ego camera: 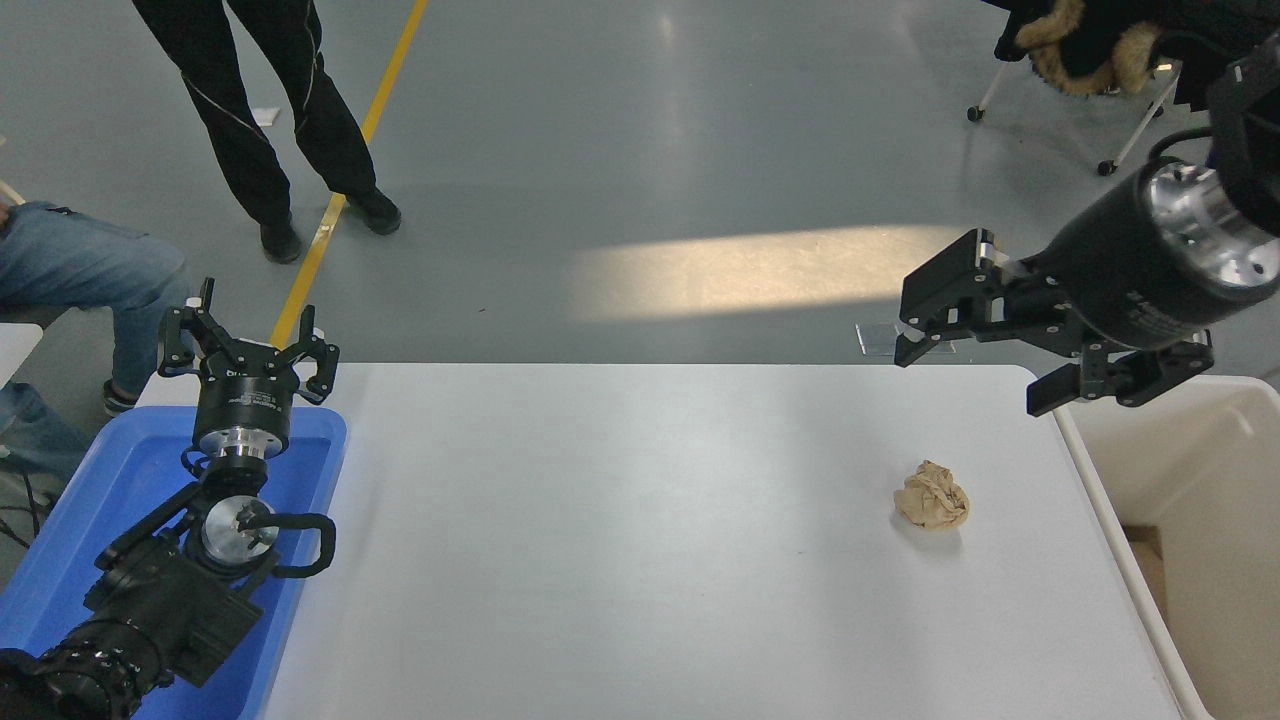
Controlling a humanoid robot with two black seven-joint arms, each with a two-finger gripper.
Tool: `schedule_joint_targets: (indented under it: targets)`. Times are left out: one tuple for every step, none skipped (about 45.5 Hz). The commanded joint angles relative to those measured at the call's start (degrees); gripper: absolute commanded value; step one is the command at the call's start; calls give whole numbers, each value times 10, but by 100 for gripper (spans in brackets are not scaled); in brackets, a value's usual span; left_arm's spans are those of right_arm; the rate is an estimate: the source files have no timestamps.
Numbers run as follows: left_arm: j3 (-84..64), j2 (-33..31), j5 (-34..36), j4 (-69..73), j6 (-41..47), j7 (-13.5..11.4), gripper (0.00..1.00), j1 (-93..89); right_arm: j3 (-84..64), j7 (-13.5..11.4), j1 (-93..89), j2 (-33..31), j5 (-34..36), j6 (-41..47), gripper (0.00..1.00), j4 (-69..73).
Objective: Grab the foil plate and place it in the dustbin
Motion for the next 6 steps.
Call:
schedule_joint_targets:
  targets:
    - [0,0,0,0,0,0,99,0,-14,-1,-28,62,74,10,100,1]
    - [0,0,0,0,0,0,99,0,-15,-1,-28,62,75,10,100,1]
    - [0,0,0,0,0,0,99,0,-16,-1,-27,62,75,10,100,1]
    - [0,0,0,0,1,0,99,0,-16,-1,-27,62,75,10,100,1]
    - [0,0,0,0,0,0,99,0,-16,-1,-26,62,75,10,100,1]
    - [0,0,0,0,0,0,99,0,-16,-1,-25,62,75,10,100,1]
